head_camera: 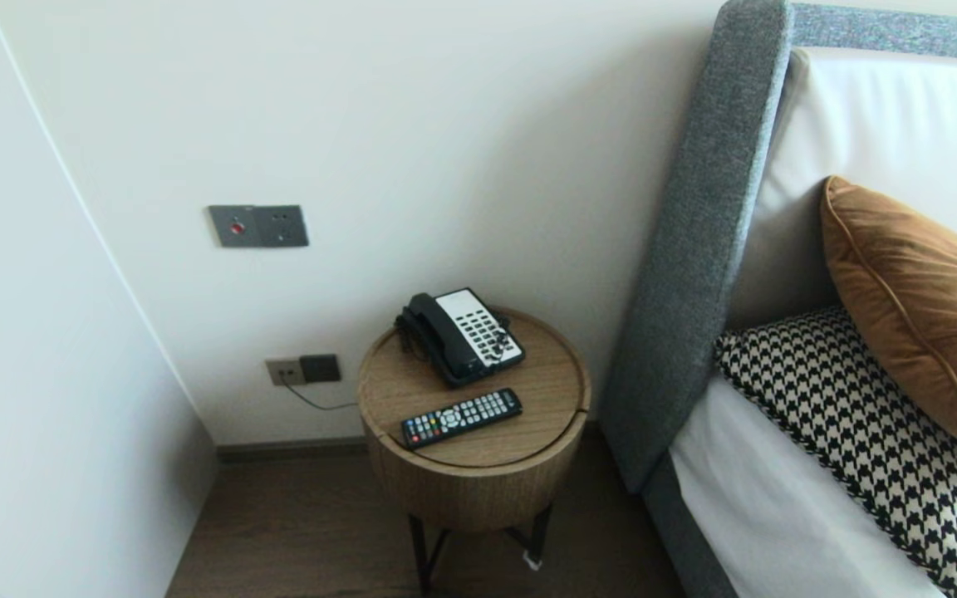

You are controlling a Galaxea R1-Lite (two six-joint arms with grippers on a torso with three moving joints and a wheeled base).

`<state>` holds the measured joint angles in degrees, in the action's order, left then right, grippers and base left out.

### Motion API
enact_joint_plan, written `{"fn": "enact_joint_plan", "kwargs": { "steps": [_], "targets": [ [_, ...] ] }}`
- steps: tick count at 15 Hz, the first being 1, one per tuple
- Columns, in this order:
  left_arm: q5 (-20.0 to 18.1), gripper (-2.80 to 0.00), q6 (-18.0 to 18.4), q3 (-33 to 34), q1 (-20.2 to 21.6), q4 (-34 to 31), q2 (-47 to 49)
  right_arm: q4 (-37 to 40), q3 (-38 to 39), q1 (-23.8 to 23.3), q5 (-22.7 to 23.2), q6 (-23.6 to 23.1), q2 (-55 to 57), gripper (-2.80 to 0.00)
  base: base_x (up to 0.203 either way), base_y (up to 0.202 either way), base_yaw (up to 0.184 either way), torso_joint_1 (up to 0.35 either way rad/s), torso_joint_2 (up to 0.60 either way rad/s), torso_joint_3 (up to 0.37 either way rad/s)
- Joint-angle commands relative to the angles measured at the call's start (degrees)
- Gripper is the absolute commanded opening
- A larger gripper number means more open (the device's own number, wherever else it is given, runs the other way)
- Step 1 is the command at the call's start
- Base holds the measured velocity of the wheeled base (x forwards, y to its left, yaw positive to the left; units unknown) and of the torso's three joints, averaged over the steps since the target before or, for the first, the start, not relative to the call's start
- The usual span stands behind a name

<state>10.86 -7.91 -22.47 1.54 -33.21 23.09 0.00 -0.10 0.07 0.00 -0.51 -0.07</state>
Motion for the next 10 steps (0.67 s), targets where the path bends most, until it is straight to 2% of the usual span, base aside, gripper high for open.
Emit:
{"fn": "enact_joint_plan", "kwargs": {
  "steps": [1,3,7,10],
  "targets": [
    [-0.36,-2.8,5.4,8.94,0.05,8.33,-7.12,0.09,0.01,0.01,0.0,-0.02,-0.28,-2.8,0.0,0.0,0.0,0.0,0.0,0.0],
    [-2.4,-2.8,7.85,12.21,0.05,13.48,-9.83,0.0,0.01,0.01,0.0,-0.02,-0.28,-2.8,0.0,0.0,0.0,0.0,0.0,0.0],
    [-4.07,-2.8,7.91,14.54,-0.12,16.57,-12.17,0.0,0.01,0.01,0.0,-0.02,-0.28,-2.8,0.0,0.0,0.0,0.0,0.0,0.0],
    [-7.34,-2.8,8.1,16.41,-0.66,19.72,-15.11,0.0,0.01,0.01,0.0,-0.02,-0.28,-2.8,0.0,0.0,0.0,0.0,0.0,0.0]
  ]
}}
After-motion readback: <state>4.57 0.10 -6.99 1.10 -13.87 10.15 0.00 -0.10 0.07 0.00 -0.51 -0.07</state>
